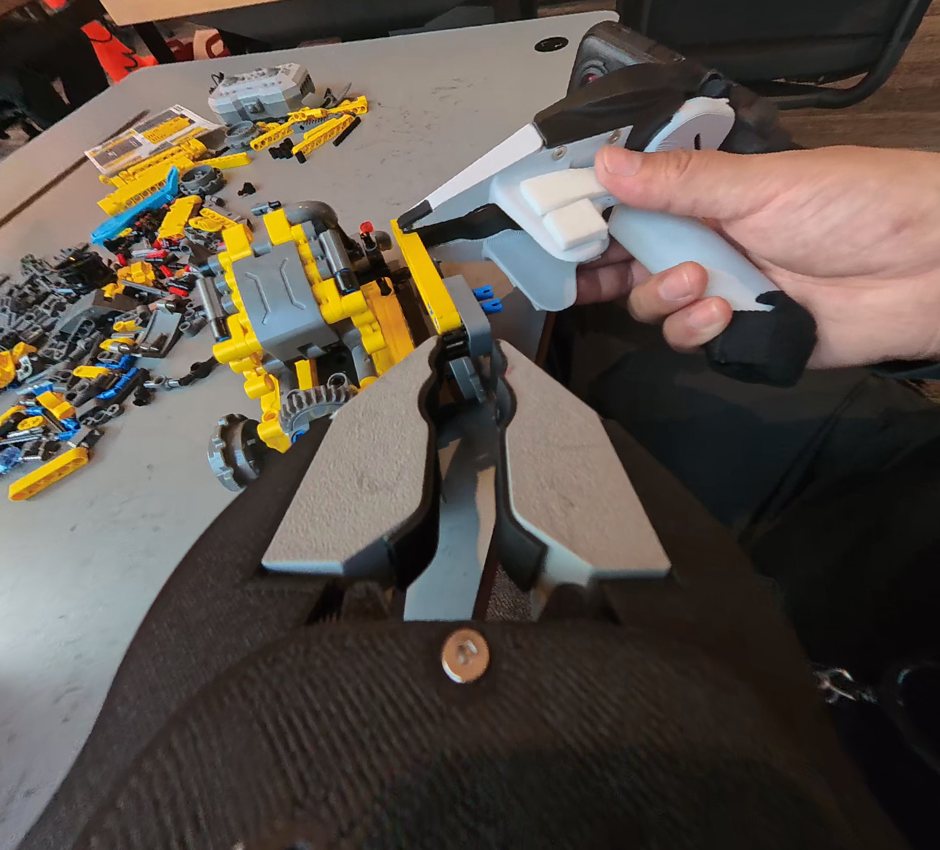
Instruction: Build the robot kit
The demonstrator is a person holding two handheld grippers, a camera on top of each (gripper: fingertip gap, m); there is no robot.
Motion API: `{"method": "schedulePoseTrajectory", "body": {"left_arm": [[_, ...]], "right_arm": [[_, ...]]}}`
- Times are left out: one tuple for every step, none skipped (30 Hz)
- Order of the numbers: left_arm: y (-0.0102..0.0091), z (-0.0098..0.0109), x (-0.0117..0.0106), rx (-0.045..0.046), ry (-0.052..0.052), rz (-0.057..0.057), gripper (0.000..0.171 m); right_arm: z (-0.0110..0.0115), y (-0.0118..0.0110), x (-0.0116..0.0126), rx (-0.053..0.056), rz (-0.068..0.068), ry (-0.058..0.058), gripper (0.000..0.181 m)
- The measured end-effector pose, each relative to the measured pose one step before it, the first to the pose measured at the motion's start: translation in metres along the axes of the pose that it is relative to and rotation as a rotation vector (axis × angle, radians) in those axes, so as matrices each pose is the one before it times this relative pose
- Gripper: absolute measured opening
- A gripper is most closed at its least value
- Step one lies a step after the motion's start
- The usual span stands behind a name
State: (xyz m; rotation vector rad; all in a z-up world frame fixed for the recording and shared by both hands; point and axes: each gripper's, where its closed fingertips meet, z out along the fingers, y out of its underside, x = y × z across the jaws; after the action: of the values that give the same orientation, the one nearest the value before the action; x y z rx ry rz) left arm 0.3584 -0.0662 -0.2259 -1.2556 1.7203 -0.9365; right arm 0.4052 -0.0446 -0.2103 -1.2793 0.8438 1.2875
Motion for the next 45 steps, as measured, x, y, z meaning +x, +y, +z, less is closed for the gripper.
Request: {"method": "schedulePoseTrajectory", "body": {"left_arm": [[0.00072,0.00026,0.00188,-0.01000,0.0167,-0.0122,0.014],[-0.00071,-0.00122,0.00241,-0.00894,0.0216,-0.0145,0.015],[-0.00480,-0.00405,0.00326,0.00650,0.0304,-0.0107,0.018],[-0.00707,-0.00654,0.00041,0.00597,0.0224,-0.0048,0.020],[-0.00864,-0.00829,-0.00348,0.00685,0.0080,0.0004,0.022],[-0.00882,-0.00788,-0.00533,0.00601,0.0103,0.0052,0.025],[-0.00609,-0.00576,-0.00755,-0.00926,0.0113,0.0084,0.032],[-0.00221,-0.00308,-0.01249,-0.03254,-0.0011,0.0031,0.041],[-0.00062,-0.00010,-0.01755,-0.03359,-0.0156,-0.0002,0.048],[0.00104,0.00350,-0.01956,-0.02986,-0.0184,0.0021,0.057],[0.00283,0.00678,-0.01507,-0.03271,0.0134,-0.0063,0.066],[0.00253,0.00855,-0.00877,-0.02817,0.0541,-0.0276,0.070],[-0.00057,0.00835,-0.00344,-0.00658,0.0860,-0.0495,0.073],[-0.00075,0.00688,0.00327,-0.00391,0.1210,-0.0618,0.073],[-0.00180,0.00490,0.00500,-0.00350,0.1181,-0.0637,0.072],[-0.00315,0.00325,0.00367,0.00854,0.0921,-0.0430,0.067],[-0.00143,0.00253,0.00258,0.00576,0.0686,-0.0276,0.060],[0.00097,0.00208,0.00001,-0.00622,0.0414,-0.0151,0.054],[0.00111,0.00165,-0.00392,-0.00495,0.0062,-0.0104,0.051],[0.00295,0.00148,-0.00419,-0.01474,-0.0072,-0.0061,0.051],[0.00554,0.00241,-0.00049,-0.03246,0.0064,-0.0007,0.051],[0.00588,0.00320,0.00211,-0.03526,0.0141,0.0011,0.051],[0.00342,0.00338,-0.00021,-0.01902,-0.0071,0.0016,0.058],[0.00255,0.00300,-0.00020,-0.01347,-0.0084,0.0079,0.061],[-0.00162,0.00055,-0.00026,0.01150,-0.0022,0.0046,0.060],[-0.00060,0.00025,-0.00049,0.00447,0.0017,0.0035,0.060],[-0.00008,0.00003,-0.00025,0.00314,0.0068,-0.0034,0.060],[0.00002,0.00022,-0.00027,0.00439,0.0069,-0.0042,0.060],[-0.00017,0.00028,-0.00023,0.00521,0.0066,-0.0037,0.061],[-0.00030,0.00008,-0.00027,0.00472,0.0024,0.0066,0.061],[-0.00072,-0.00012,-0.00006,0.00616,-0.0019,0.0169,0.060],[-0.00068,-0.00010,-0.00010,0.00630,-0.0013,0.0145,0.060],[-0.00029,0.00018,-0.00017,0.00008,0.0020,0.0057,0.060],[-0.00049,0.00031,-0.00029,0.00130,0.0040,0.0048,0.060],[-0.00181,0.00047,0.00048,0.01257,0.0096,0.0080,0.064],[-0.00129,0.00035,0.00023,0.00569,0.0061,0.0091,0.066],[-0.00073,-0.00023,-0.00149,0.00396,-0.0036,0.0151,0.063],[-0.00077,0.00023,0.00000,0.00836,0.0048,0.0113,0.064],[0.00075,0.00099,0.00011,-0.00036,0.0046,0.0122,0.066],[0.00299,0.00165,-0.00069,-0.01609,-0.0038,0.0135,0.067],[0.00062,0.00143,0.00018,-0.00217,-0.0061,0.0160,0.067],[0.00077,0.00104,0.00048,-0.00255,-0.0066,0.0163,0.067],[0.00036,0.00080,0.00042,0.00014,-0.0020,0.0102,0.067],[-0.00007,0.00058,0.00042,0.00249,0.0039,0.0029,0.067],[-0.00053,0.00064,-0.00022,0.00573,0.0055,-0.0050,0.067]], "right_arm": [[0.00083,-0.00031,-0.00024,-0.0001,-0.0019,-0.0005,0.007],[0.00062,-0.00092,0.00005,0.0045,-0.0042,0.0033,0.006],[-0.00011,-0.00231,-0.00035,0.0099,-0.0048,0.0014,0.006],[-0.00007,-0.00212,0.00000,0.0035,0.0004,0.0018,0.005],[0.00010,-0.00081,0.00078,-0.0074,-0.0037,0.0069,0.005],[0.00000,-0.00104,0.00150,-0.0050,-0.0065,0.0118,0.006],[-0.00017,-0.00168,0.00107,0.0010,-0.0072,0.0085,0.005],[0.00032,-0.00112,0.00136,-0.0022,-0.0029,0.0077,0.005],[0.00104,-0.00062,0.00163,-0.0030,0.0008,0.0069,0.005],[0.00135,-0.00048,0.00138,-0.0018,0.0027,0.0050,0.006],[0.00168,-0.00007,0.00102,-0.0022,0.0045,0.0029,0.006],[0.00161,0.00021,0.00050,-0.0006,0.0055,0.0015,0.006],[0.00144,0.00034,0.00049,-0.0010,0.0042,0.0025,0.006],[0.00094,0.00021,0.00116,-0.0015,0.0031,0.0060,0.006],[0.00043,-0.00034,0.00119,0.0004,0.0071,0.0040,0.006],[0.00036,-0.00025,0.00092,-0.0023,0.0109,0.0020,0.006],[0.00004,-0.00068,0.00152,0.0013,0.0079,0.0061,0.006],[0.00026,-0.00067,0.00142,0.0022,0.0072,0.0059,0.005],[0.00080,0.00040,0.00085,-0.0033,0.0117,0.0010,0.006],[0.00105,0.00077,0.00056,-0.0038,0.0118,0.0007,0.006],[0.00110,0.00060,0.00068,-0.0016,0.0065,0.0027,0.006],[0.00129,0.00089,0.00100,-0.0039,0.0022,0.0056,0.006],[0.00093,0.00013,0.00073,0.0003,0.0020,0.0030,0.006],[0.00047,-0.00041,0.00084,0.0032,0.0019,0.0025,0.005],[-0.00012,-0.00121,0.00067,0.0075,0.0043,-0.0002,0.005],[-0.00020,-0.00110,0.00022,0.0075,0.0039,-0.0034,0.005],[0.00025,0.00001,0.00005,0.0001,0.0018,-0.0032,0.005],[-0.00011,-0.00018,0.00009,0.0019,-0.0030,0.0023,0.005],[0.00001,-0.00020,0.00010,0.0032,-0.0091,0.0074,0.005],[0.00010,-0.00024,0.00010,0.0031,-0.0109,0.0078,0.005],[0.00001,-0.00036,0.00000,0.0010,-0.0042,0.0043,0.005],[-0.00012,-0.00041,0.00009,-0.0003,0.0030,0.0002,0.005],[-0.00010,-0.00028,0.00006,-0.0015,0.0018,0.0001,0.005],[-0.00016,-0.00032,0.00013,-0.0027,-0.0020,0.0035,0.005],[-0.00008,-0.00054,0.00012,-0.0020,-0.0056,0.0072,0.005],[0.00023,-0.00016,-0.00021,-0.0050,-0.0073,0.0060,0.005],[0.00012,-0.00082,0.00013,-0.0022,-0.0045,0.0053,0.005],[-0.00002,-0.00087,0.00011,-0.0010,-0.0011,0.0034,0.005],[-0.00015,-0.00082,0.00008,-0.0002,-0.0019,0.0015,0.005],[-0.00033,-0.00040,0.00015,-0.0038,-0.0014,0.0014,0.005],[-0.00023,-0.00002,0.00003,-0.0059,-0.0023,0.0023,0.005],[-0.00061,-0.00014,-0.00015,-0.0065,-0.0047,0.0025,0.005],[-0.00075,0.00000,0.00014,-0.0123,-0.0070,0.0025,0.005],[-0.00080,-0.00069,0.00005,-0.0090,-0.0038,0.0023,0.005],[-0.00051,-0.00111,0.00018,-0.0061,-0.0024,0.0039,0.005]]}}
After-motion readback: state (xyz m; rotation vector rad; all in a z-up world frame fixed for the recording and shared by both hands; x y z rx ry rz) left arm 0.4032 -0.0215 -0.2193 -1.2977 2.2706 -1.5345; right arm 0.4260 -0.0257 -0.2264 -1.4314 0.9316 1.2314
